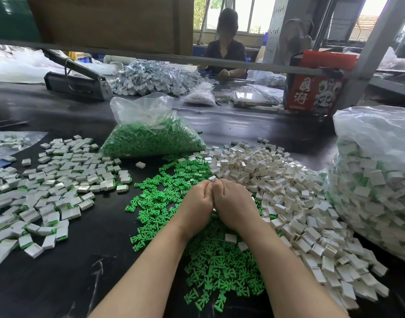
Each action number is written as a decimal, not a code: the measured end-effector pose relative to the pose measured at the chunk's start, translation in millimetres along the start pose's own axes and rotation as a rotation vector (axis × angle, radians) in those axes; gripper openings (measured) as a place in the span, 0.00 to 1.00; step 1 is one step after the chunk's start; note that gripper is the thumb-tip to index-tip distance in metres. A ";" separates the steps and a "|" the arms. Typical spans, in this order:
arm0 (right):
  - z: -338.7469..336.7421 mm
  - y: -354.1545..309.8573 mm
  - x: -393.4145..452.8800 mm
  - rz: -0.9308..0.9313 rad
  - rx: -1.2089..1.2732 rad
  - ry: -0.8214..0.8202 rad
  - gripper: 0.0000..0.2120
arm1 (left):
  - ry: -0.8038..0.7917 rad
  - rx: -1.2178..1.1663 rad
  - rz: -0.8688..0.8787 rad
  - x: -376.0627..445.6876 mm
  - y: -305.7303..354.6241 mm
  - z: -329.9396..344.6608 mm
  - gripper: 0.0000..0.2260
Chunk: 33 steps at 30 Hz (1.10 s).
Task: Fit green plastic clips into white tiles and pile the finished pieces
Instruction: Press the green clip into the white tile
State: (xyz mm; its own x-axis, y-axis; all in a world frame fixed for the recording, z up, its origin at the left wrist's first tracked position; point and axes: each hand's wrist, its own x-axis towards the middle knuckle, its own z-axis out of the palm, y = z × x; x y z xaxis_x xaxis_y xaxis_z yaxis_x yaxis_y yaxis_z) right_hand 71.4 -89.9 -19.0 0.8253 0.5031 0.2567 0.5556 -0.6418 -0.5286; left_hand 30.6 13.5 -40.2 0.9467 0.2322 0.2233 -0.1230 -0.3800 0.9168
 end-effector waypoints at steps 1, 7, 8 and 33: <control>0.7 0.4 0.4 0.005 -0.003 0.005 0.19 | 0.001 0.002 0.003 0.0 0.6 0.1 0.14; 5.5 4.4 2.0 0.025 -0.082 0.026 0.18 | 0.005 -0.027 0.034 -3.1 5.9 1.1 0.15; 5.4 5.3 2.0 0.029 -0.093 0.026 0.18 | 0.000 -0.031 0.033 -3.3 6.7 0.8 0.15; -2.0 8.0 1.1 0.041 0.095 -0.093 0.17 | 0.005 -0.056 -0.030 -5.1 6.2 -7.1 0.13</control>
State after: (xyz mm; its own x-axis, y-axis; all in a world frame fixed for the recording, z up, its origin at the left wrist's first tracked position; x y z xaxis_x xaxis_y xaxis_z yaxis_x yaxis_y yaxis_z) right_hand 77.0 -95.6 -21.3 0.8316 0.5319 0.1595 0.5059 -0.6073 -0.6125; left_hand 22.9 16.3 -33.3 0.9486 0.2475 0.1970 -0.1113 -0.3219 0.9402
